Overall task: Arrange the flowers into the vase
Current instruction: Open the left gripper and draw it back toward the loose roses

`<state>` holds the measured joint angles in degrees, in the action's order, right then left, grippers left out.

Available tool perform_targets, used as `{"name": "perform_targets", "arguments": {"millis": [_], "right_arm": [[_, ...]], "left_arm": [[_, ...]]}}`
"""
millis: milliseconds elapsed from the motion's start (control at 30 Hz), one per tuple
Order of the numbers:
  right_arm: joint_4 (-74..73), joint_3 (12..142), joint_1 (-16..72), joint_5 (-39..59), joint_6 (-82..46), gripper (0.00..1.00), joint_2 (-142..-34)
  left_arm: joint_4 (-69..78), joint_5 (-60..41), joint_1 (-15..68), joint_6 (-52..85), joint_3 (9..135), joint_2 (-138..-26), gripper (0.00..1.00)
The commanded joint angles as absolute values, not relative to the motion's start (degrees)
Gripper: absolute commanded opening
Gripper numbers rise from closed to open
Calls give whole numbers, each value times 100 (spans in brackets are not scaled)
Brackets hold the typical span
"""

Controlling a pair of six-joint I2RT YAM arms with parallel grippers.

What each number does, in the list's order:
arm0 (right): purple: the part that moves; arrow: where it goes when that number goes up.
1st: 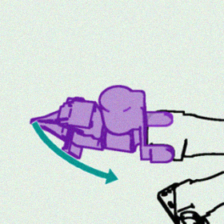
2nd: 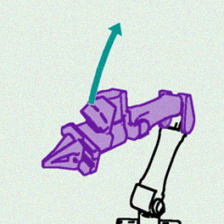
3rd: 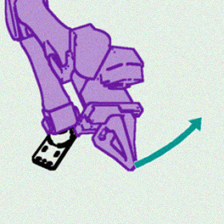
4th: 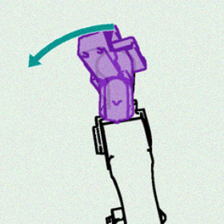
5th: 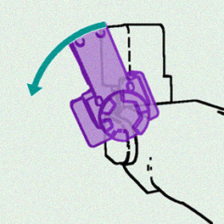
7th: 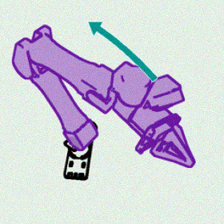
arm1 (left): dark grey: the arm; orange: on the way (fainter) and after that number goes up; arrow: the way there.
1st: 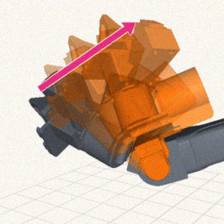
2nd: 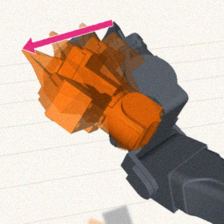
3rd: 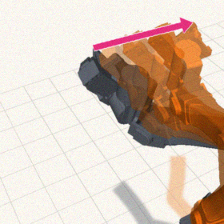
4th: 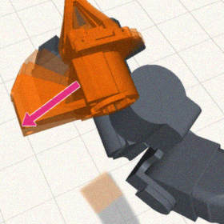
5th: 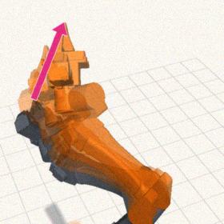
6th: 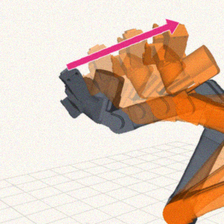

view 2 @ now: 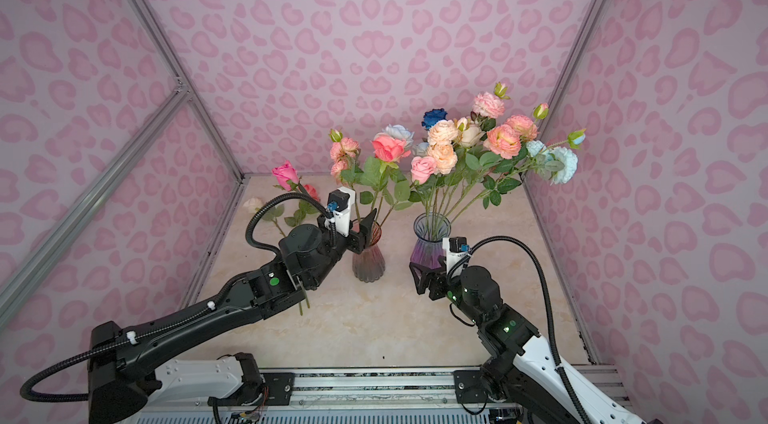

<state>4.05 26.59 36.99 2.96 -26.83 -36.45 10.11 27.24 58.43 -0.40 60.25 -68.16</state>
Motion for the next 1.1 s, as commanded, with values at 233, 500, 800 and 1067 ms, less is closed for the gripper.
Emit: {"name": "perform_targets", "arguments": {"millis": [233, 500, 800, 1067], "right_arm": [[365, 2732, 3696, 204, -2646, 94, -3668], [336, 2769, 3699, 257, -2643, 94, -3796], [286, 2818, 3697, 247, -2641, 94, -3920], [283, 2769, 3692, 233, -2646, 94, -3860]], "left_arm": [[-1134, 3087, 6290, 156, 6422, -5327, 70], [-2506, 5607, 5950, 1543, 6045, -3882, 66], [-4247, 4844, 3935, 3031, 5938, -3769, 67], [-3230, 906, 854, 3648, 5051, -4623, 66]]}}
